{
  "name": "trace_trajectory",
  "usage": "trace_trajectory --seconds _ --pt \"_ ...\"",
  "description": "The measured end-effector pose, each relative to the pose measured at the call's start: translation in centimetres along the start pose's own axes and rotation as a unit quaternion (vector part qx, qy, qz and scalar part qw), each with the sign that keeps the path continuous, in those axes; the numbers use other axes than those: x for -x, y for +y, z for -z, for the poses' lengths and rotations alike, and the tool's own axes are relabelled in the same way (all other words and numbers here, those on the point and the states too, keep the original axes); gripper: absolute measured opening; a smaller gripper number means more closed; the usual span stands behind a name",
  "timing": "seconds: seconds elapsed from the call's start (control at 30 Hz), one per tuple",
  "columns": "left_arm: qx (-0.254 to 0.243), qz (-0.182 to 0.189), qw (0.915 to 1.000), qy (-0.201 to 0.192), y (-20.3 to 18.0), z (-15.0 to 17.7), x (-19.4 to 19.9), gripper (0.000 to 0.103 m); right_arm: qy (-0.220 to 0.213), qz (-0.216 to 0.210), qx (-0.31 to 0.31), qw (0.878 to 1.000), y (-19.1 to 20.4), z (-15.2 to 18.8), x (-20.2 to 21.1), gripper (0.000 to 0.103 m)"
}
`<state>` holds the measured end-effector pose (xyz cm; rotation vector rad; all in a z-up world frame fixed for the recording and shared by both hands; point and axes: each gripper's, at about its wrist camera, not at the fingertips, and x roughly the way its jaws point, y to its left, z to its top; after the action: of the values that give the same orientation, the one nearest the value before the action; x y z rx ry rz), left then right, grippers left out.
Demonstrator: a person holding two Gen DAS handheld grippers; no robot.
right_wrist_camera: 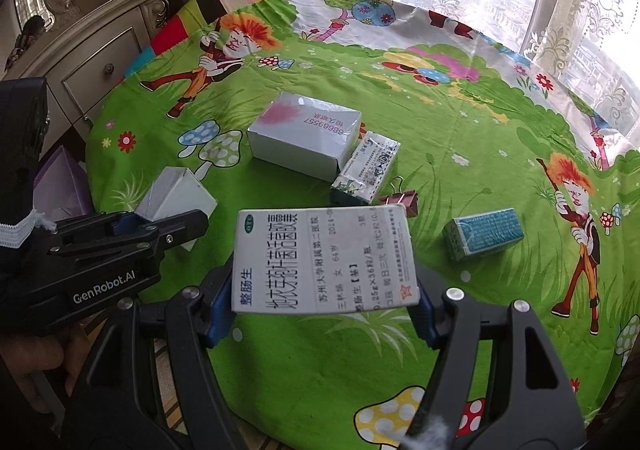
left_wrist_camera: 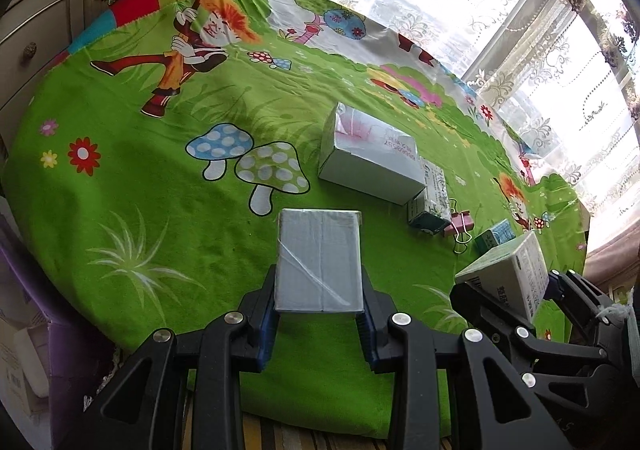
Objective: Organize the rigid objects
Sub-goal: 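Carry both boxes into the purple storage box and open both tools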
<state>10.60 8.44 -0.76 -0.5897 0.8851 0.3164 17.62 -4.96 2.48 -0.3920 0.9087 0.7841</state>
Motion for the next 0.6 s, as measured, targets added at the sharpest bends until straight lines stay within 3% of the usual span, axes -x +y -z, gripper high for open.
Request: trace_trajectory --seconds 0.6 --pt "0.095 0.014 0.9952 -0.018 8.3 1.8 5.0 0.035 0.024 -0.049 0.064 0.996 9.8 0.7 0.0 0.074"
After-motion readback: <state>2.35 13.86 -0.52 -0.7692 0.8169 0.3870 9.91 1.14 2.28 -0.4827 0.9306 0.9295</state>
